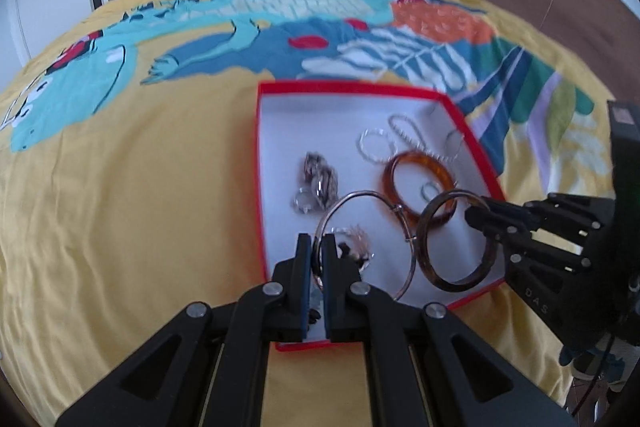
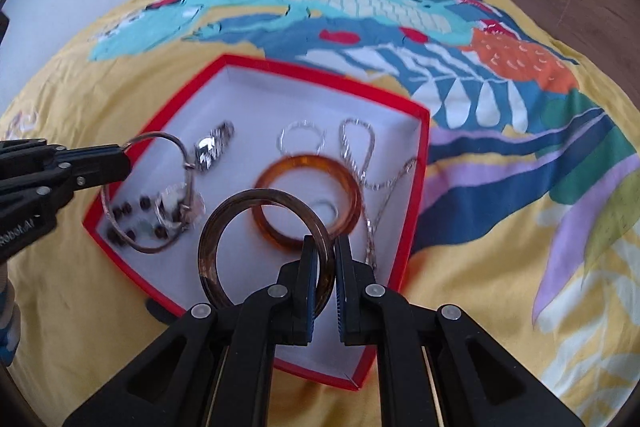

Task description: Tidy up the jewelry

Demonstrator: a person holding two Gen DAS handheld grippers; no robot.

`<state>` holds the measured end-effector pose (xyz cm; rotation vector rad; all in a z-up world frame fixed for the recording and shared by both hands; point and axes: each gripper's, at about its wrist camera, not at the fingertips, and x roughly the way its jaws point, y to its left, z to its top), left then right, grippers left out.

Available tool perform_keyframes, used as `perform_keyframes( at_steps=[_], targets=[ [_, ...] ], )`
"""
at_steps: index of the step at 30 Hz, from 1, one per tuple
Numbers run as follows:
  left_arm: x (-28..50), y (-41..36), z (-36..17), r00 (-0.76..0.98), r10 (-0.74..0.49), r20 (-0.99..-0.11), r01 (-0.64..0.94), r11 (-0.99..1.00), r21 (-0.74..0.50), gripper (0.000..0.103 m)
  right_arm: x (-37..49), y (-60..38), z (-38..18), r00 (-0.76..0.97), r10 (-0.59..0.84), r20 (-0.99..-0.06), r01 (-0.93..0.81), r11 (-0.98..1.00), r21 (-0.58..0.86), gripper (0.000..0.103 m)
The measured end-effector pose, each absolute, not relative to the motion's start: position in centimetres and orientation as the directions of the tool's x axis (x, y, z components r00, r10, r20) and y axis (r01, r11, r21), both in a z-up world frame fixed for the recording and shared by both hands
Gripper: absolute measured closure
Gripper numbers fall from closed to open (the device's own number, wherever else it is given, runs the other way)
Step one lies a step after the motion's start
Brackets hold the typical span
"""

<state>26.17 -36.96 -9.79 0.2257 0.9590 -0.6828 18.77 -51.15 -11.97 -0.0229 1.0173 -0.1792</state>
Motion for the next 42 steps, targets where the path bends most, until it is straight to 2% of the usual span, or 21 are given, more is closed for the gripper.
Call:
perform_keyframes(
  at_steps=[7, 14, 17, 21, 25, 27, 29, 32, 42],
  targets=[
    [26.8, -37.0, -12.2, 0.351, -0.376, -0.857, 0.597, 0.796, -0.105, 0.099, 18.8, -51.2, -13.4, 0.477, -0.160, -0.864, 0.112, 0.986, -0.121, 0.095],
    [27.0, -36.9, -12.3, 0.337, -0.385, -0.859, 0.577, 0.806, -0.134, 0.097, 18.8, -51.2, -13.6, 0.461, -0.161, -0.873, 0.115, 0.986, -0.121, 0.093],
    [26.7, -36.6, -11.8, 0.333, -0.406, -0.851, 0.582, 0.799, -0.152, 0.092, 18.5, -51.4, -13.1, 0.474, -0.161, -0.866, 0.132, 0.985, -0.110, 0.085],
    [25.5, -36.3, -10.4, 0.356, -0.420, -0.835, 0.593, 0.792, -0.145, 0.072, 17.6, -51.3, -11.7, 0.500, -0.156, -0.852, 0.152, 0.984, -0.091, 0.077],
    [24.4, -34.7, -8.1, 0.375, -0.443, -0.815, 0.575, 0.800, -0.171, 0.070, 16.0, -50.6, -9.3, 0.548, -0.147, -0.823, 0.190, 0.981, -0.048, 0.070],
    [23.6, -33.7, -6.8, 0.397, -0.434, -0.809, 0.559, 0.813, -0.162, 0.068, 15.2, -50.0, -8.4, 0.564, -0.143, -0.814, 0.204, 0.978, -0.031, 0.061],
    [22.8, -32.5, -5.4, 0.423, -0.428, -0.799, 0.542, 0.826, -0.156, 0.067, 14.1, -48.8, -7.2, 0.583, -0.126, -0.802, 0.211, 0.977, 0.000, 0.060],
    [21.0, -30.3, -3.4, 0.474, -0.402, -0.783, 0.515, 0.848, -0.124, 0.065, 12.4, -46.7, -5.9, 0.605, -0.110, -0.789, 0.214, 0.976, 0.028, 0.048],
    [13.9, -21.2, 0.7, 0.589, -0.332, -0.737, 0.430, 0.901, -0.062, 0.064, 6.6, -40.2, -3.0, 0.649, -0.058, -0.759, 0.183, 0.980, 0.082, 0.041]
  ],
)
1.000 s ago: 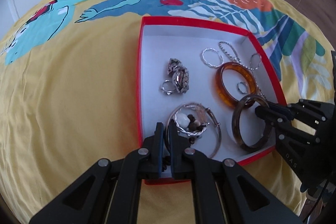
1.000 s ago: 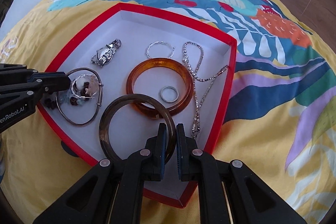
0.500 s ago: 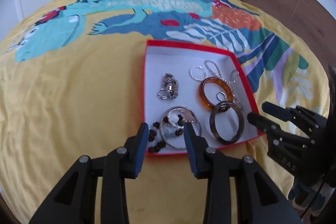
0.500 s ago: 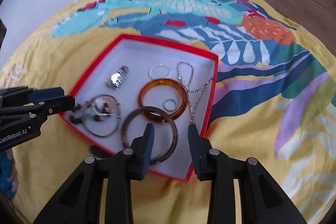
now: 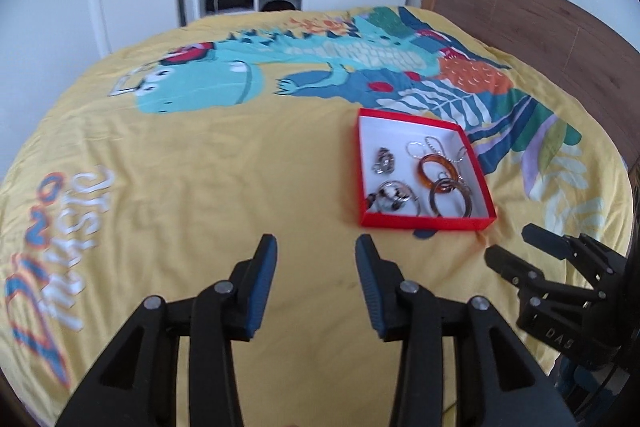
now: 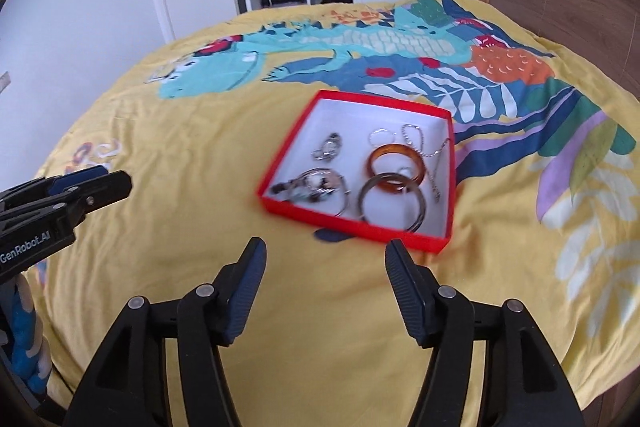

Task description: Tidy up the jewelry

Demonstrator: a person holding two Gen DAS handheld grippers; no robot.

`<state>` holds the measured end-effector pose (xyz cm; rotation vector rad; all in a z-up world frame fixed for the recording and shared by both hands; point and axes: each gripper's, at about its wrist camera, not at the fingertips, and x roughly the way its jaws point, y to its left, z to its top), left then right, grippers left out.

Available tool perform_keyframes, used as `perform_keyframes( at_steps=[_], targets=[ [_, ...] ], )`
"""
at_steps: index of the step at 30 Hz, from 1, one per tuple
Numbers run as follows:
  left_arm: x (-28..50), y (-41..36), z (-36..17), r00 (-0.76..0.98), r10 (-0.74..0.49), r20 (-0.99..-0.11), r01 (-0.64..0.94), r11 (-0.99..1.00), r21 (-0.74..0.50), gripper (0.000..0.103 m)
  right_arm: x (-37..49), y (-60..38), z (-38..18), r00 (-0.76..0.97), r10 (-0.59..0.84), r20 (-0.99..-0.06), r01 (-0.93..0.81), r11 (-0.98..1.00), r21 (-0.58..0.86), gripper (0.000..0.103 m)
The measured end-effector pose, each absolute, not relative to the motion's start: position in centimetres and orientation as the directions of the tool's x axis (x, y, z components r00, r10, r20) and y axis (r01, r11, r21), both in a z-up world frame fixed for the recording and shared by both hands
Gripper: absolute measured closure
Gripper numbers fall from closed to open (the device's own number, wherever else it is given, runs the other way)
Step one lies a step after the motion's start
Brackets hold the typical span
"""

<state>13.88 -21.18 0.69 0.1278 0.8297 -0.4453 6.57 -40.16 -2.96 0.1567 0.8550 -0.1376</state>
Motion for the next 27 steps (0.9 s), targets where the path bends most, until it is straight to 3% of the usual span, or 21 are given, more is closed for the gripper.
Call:
perform_keyframes(
  at_steps=[5, 8, 19, 27],
  targets=[
    [10.7, -16.7, 1.8, 0.641, -0.270, -0.718, 0.368, 0.930, -0.022, 0.064, 4.1, -37.7, -1.9, 0.667, -0.050, -0.743, 0.176, 0.980, 0.092, 0.041],
    [9.2, -14.5, 2.0, 0.665, -0.232, -0.710, 0.333, 0.943, 0.003, 0.052, 2.5, -36.2, -1.4, 0.677, -0.050, -0.734, 0.173, 0.981, 0.093, 0.040],
    [5.6, -7.8, 1.8, 0.707, -0.169, -0.687, 0.243, 0.970, 0.010, 0.040, -0.8, -32.6, -1.2, 0.701, -0.080, -0.709, 0.181, 0.981, 0.068, 0.000],
    [4.2, -5.9, 0.9, 0.720, -0.144, -0.679, 0.206, 0.979, 0.010, 0.034, -2.1, -31.9, -1.7, 0.696, -0.104, -0.710, 0.196, 0.979, 0.049, 0.000]
  ],
)
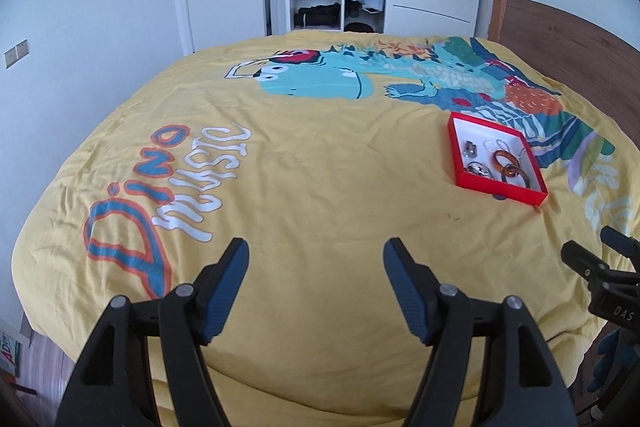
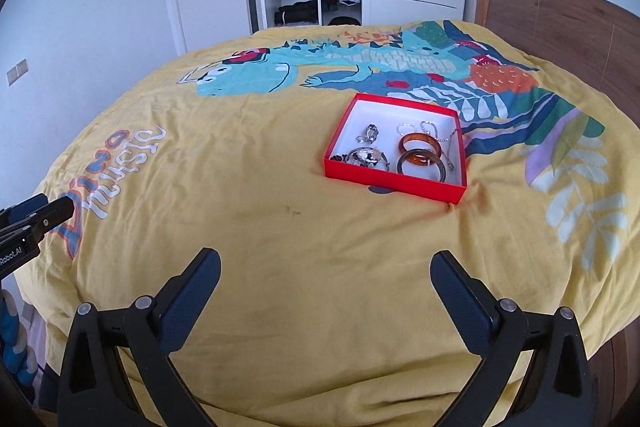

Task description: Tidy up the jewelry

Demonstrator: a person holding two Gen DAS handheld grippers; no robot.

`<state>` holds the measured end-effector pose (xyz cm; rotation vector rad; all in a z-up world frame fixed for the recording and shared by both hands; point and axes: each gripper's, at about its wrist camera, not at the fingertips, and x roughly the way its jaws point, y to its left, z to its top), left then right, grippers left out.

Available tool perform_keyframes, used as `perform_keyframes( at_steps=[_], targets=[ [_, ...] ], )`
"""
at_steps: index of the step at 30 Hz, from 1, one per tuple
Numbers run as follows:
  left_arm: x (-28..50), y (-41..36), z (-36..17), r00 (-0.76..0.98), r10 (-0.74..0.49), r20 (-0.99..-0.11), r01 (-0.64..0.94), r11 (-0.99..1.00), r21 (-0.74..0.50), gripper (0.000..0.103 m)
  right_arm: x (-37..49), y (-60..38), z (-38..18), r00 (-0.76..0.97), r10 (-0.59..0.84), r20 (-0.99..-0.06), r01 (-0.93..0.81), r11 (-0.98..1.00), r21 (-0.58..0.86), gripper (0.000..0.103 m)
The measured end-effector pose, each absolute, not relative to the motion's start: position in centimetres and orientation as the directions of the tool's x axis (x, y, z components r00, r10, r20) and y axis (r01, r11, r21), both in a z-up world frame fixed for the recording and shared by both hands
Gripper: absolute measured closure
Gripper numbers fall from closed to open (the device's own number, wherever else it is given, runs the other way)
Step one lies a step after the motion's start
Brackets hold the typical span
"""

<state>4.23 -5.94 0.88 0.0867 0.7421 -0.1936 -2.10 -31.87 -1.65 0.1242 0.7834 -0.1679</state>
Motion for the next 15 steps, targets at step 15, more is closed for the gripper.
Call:
perform_keyframes(
  at_steps=[15],
  targets=[
    [4.11, -5.68, 0.22, 0.715, -0.148, -0.683, 0.211, 0.977, 0.009, 0.034, -2.36, -32.66, -2.62, 0.674, -0.141, -0.725, 0.243, 0.969, 0.038, 0.000]
  ],
)
